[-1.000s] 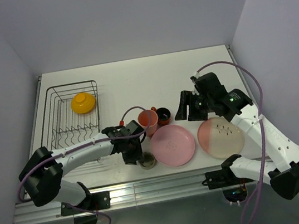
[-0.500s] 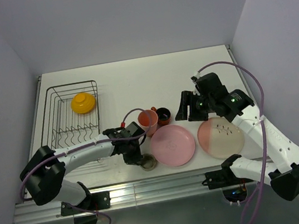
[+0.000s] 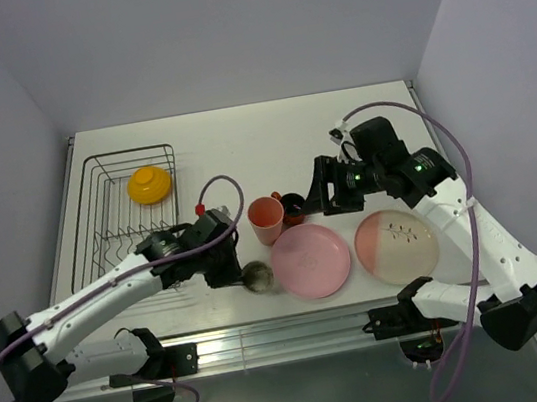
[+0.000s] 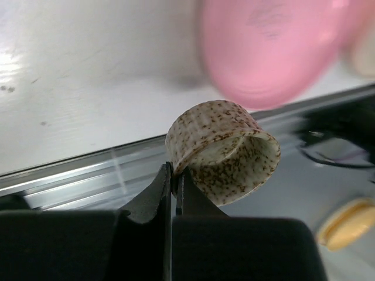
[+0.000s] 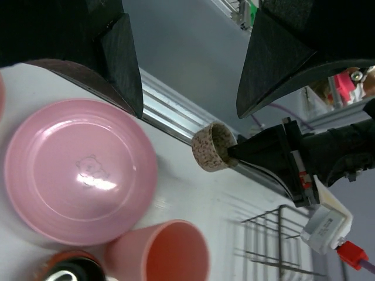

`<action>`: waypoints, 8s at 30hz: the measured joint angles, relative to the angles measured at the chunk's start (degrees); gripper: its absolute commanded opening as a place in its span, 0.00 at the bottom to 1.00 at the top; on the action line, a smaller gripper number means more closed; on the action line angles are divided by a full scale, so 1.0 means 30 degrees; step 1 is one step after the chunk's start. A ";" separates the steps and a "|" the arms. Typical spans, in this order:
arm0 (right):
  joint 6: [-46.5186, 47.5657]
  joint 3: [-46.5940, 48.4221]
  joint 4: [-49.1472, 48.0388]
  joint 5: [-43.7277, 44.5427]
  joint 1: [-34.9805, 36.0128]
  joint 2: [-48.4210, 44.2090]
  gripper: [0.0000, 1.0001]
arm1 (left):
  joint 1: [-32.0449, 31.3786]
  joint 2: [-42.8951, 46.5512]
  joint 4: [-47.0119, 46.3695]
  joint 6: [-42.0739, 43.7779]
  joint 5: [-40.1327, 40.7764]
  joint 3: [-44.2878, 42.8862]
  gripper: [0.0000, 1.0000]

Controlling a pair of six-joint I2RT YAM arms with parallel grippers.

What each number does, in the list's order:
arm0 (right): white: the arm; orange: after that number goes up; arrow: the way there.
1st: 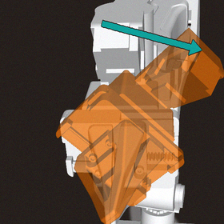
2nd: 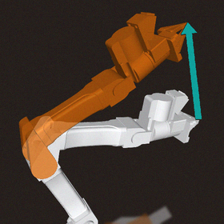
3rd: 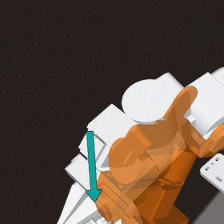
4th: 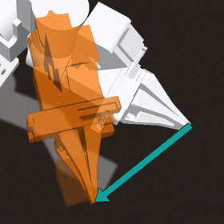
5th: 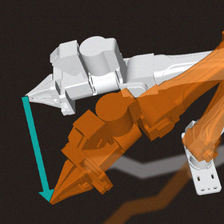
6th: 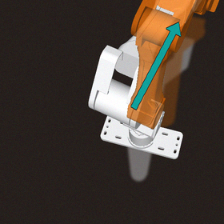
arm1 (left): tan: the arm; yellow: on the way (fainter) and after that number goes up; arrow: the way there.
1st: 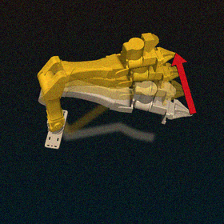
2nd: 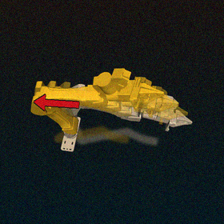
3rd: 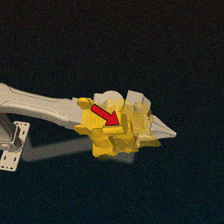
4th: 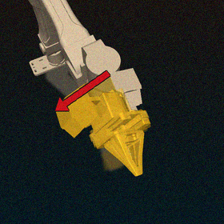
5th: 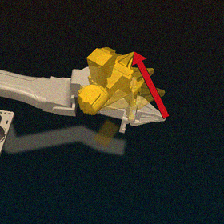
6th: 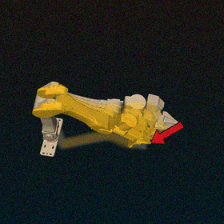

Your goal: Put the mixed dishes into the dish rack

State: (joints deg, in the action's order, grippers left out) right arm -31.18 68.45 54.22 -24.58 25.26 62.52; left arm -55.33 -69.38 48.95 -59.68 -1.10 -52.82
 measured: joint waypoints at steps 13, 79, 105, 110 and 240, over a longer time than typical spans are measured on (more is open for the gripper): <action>-0.4750 0.1741 -0.7053 -0.9041 0.1421 -0.0036 0.74 | 0.0051 0.4058 -0.7839 -0.0816 -0.5253 -0.3031 0.00; -1.0193 0.0721 -1.7442 -0.9347 0.3672 -0.1435 0.21 | 0.5173 0.5486 -2.2644 -1.0367 -1.2786 0.0743 0.00; -0.5683 0.4466 -0.8626 -0.6747 0.5246 0.0750 0.00 | 0.9544 0.4809 -0.4488 -0.2572 -0.4459 -0.7300 0.99; -0.3490 0.5989 -0.6047 -0.4772 0.6666 0.3315 0.00 | 1.0542 0.2616 0.0576 -0.0109 0.0219 -1.3245 0.99; 0.5246 2.2491 -0.2594 0.8990 1.4294 2.1988 0.85 | 1.8979 0.5719 0.9187 0.4605 0.7016 -1.5540 0.91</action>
State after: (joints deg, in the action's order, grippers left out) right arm -15.44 135.92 46.44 2.39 68.14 128.49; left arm 1.61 -52.23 76.51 -45.87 19.94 -99.44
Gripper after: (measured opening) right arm 0.852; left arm 0.938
